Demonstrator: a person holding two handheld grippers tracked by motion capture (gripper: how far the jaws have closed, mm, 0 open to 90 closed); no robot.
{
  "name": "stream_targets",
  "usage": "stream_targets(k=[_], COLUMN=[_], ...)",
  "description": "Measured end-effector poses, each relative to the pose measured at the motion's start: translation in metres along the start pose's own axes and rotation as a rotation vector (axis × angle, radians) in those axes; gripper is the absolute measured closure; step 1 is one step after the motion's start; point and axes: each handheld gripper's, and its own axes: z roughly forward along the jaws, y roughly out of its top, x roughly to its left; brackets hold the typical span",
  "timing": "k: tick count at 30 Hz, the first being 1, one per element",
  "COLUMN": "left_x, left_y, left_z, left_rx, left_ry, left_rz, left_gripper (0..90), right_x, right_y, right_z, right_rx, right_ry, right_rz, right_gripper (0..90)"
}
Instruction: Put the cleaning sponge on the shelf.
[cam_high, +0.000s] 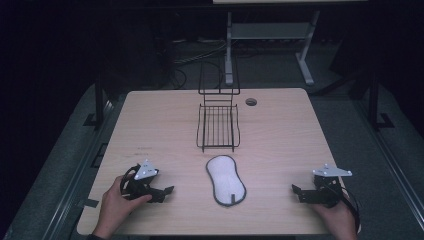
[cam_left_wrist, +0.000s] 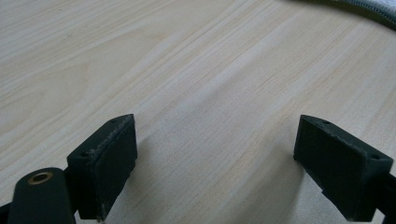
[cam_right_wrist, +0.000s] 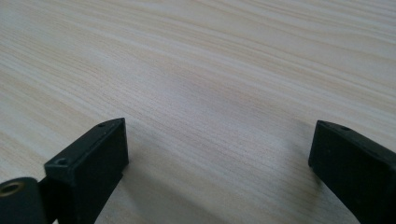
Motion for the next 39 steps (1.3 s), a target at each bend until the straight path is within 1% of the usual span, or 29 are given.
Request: stream_targets(k=[8,9,10,13,14,15,16,17,19,20,22,23,24,27,28,32,33,34,37,39], left_x=[0.000,0.000,0.000,0.000,0.000,0.000,0.000,0.000,0.000,0.000,0.000,0.000,0.000,0.000,0.000,0.000,0.000,0.000,0.000,0.000], left_y=[0.000,0.000,0.000,0.000,0.000,0.000,0.000,0.000,0.000,0.000,0.000,0.000,0.000,0.000,0.000,0.000,0.000,0.000,0.000,0.000], left_z=[0.000,0.000,0.000,0.000,0.000,0.000,0.000,0.000,0.000,0.000,0.000,0.000,0.000,0.000,0.000,0.000,0.000,0.000,0.000,0.000], left_rx=[0.001,0.001,0.000,0.001,0.001,0.001,0.001,0.001,0.001,0.001,0.001,0.001,0.001,0.001,0.001,0.001,0.001,0.001,0.001,0.001], left_ry=[0.000,0.000,0.000,0.000,0.000,0.000,0.000,0.000,0.000,0.000,0.000,0.000,0.000,0.000,0.000,0.000,0.000,-0.001,0.000,0.000], left_rz=[0.001,0.000,0.000,0.000,0.000,0.000,0.000,0.000,0.000,0.000,0.001,0.001,0.001,0.000,0.000,0.000,0.000,0.000,0.001,0.000], left_gripper=[12.6,12.6,12.6,12.6,12.6,12.6,12.6,12.6,12.6,12.6,12.6,12.6,12.6,12.6,12.6,12.6,12.6,12.6,12.6,12.6], right_x=[0.000,0.000,0.000,0.000,0.001,0.001,0.003,0.003,0.005,0.006,0.008,0.008,0.011,0.016,0.019,0.025,0.025,0.028,0.030,0.034], right_y=[0.000,0.001,0.002,0.004,0.007,0.007,0.010,0.012,0.015,0.017,0.021,0.021,0.026,0.031,0.032,0.040,0.040,0.044,0.047,0.051], right_z=[0.000,-0.001,-0.002,-0.005,-0.009,-0.009,-0.012,-0.014,-0.017,-0.017,-0.018,-0.018,-0.017,-0.014,-0.014,-0.012,-0.012,-0.009,-0.008,-0.007], right_rx=[0.001,0.006,0.012,0.011,0.009,0.009,-0.005,-0.008,-0.023,-0.025,-0.031,-0.031,-0.030,-0.016,-0.015,-0.007,-0.007,-0.009,-0.011,-0.016], right_ry=[0.002,0.004,0.007,0.020,0.014,0.014,0.013,0.019,0.039,0.055,0.084,0.084,0.110,0.139,0.147,0.180,0.180,0.197,0.210,0.227], right_rz=[-0.001,-0.003,-0.006,-0.011,-0.013,-0.013,-0.011,-0.012,-0.019,-0.023,-0.034,-0.034,-0.051,-0.072,-0.077,-0.086,-0.086,-0.097,-0.099,-0.109], right_gripper=[5.0,7.8,13.6,16.3,23.2,23.2,26.8,32.4,42.4,50.1,62.8,62.8,73.4,86.9,89.3,89.5,89.5,89.5,89.5,89.5])
